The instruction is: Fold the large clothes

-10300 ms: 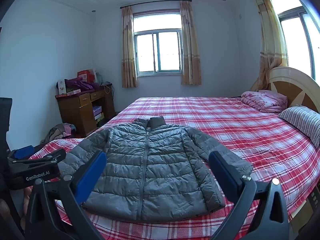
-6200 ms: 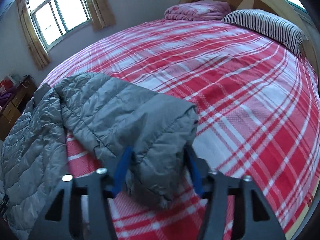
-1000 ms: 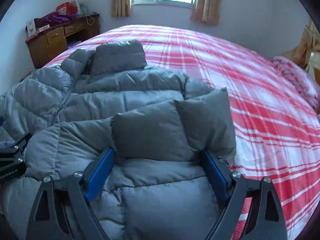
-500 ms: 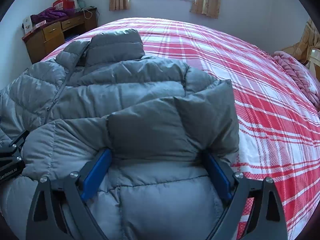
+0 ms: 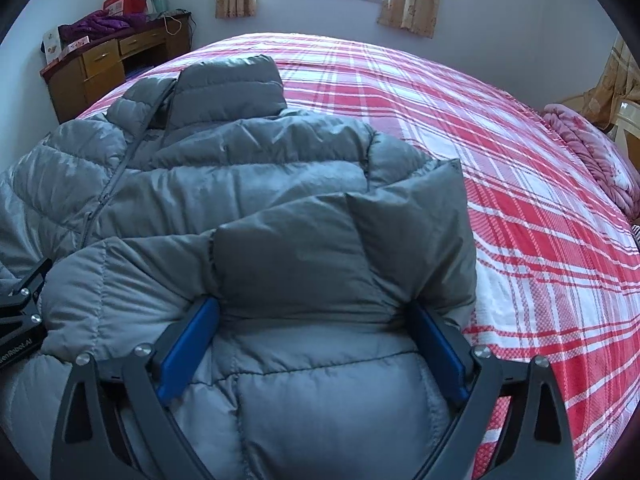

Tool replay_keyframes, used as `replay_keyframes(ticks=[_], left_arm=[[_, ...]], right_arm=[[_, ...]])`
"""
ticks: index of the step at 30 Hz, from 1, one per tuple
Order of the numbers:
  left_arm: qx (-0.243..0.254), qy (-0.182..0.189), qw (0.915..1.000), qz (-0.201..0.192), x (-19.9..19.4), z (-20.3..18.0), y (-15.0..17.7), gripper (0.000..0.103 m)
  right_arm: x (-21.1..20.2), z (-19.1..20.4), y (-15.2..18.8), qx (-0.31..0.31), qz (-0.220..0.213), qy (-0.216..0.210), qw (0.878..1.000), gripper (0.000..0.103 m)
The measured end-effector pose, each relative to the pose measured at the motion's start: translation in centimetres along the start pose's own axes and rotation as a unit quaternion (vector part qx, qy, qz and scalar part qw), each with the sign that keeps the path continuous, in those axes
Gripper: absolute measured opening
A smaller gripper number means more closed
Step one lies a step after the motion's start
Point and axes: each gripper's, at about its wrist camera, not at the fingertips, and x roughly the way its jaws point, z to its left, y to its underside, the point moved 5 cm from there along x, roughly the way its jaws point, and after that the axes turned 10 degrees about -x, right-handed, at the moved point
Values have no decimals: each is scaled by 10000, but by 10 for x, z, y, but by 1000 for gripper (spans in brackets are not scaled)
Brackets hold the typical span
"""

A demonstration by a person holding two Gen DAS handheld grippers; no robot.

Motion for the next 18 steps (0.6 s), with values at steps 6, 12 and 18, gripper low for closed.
replay_keyframes(ticks=[6,12,18], left_arm=[[-254,289,9963,-765,-84,81,-8,102],[-559,-521,9965,-332,-98,220,70,102],[-1602,-1033,9815,188,-120,343,163,102]], right_arm=[[-60,-13,13,204,-297,-72,9993,99],[-117,3,72,4,-477,-376,9982,101],[-156,40,115,-545,-780,-413,9946,101]])
